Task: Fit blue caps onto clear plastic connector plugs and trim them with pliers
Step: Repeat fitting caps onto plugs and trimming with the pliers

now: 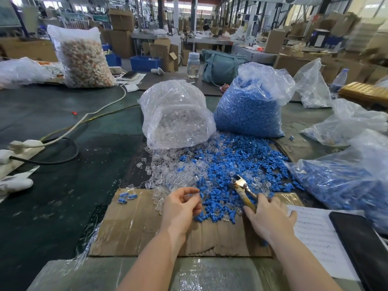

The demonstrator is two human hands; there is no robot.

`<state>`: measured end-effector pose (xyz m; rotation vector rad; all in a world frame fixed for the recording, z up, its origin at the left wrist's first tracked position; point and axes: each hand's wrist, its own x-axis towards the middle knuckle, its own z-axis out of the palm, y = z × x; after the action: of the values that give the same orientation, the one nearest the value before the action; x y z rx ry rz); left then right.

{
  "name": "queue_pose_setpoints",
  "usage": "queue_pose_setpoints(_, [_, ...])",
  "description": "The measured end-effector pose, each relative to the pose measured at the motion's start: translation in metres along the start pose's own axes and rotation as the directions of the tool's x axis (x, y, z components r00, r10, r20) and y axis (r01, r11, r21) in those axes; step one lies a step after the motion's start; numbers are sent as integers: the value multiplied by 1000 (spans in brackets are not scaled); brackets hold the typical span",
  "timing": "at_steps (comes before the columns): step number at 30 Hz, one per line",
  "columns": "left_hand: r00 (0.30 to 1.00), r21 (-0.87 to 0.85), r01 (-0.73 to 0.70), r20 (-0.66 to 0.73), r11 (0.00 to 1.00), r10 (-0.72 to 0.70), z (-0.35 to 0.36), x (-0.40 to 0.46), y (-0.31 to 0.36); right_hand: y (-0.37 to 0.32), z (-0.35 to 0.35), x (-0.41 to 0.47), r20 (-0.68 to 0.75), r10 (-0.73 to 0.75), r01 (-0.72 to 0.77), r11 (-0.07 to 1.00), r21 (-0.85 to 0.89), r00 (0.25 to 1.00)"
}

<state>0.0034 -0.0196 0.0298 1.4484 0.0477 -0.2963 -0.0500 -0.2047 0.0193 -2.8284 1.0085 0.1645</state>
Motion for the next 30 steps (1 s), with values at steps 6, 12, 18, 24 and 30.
queue_pose_setpoints(6, [999, -62, 48, 7, 997, -48, -1, 9, 8, -8, -14, -5, -91, -106, 108, 994, 23, 990])
queue_pose_setpoints(12, [998, -127, 68, -1, 990, -68, -1, 25, 20, -30, -46, -19, 192, -367, 143, 712, 687, 910])
queue_pose_setpoints(18, [997, -141, 50, -47, 989, -57, -3, 39, 27, -45, -60, -31, 369, -464, -78, 533, 842, 805])
queue_pose_setpoints(24, [997, -117, 35, -69, 992, -44, -7, 45, 30, -50, -71, -35, 387, -473, -87, 539, 838, 792])
queue_pose_setpoints(30, [994, -71, -7, -107, 997, -1, -7, 46, 34, -49, -66, -29, 417, -548, -97, 519, 849, 725])
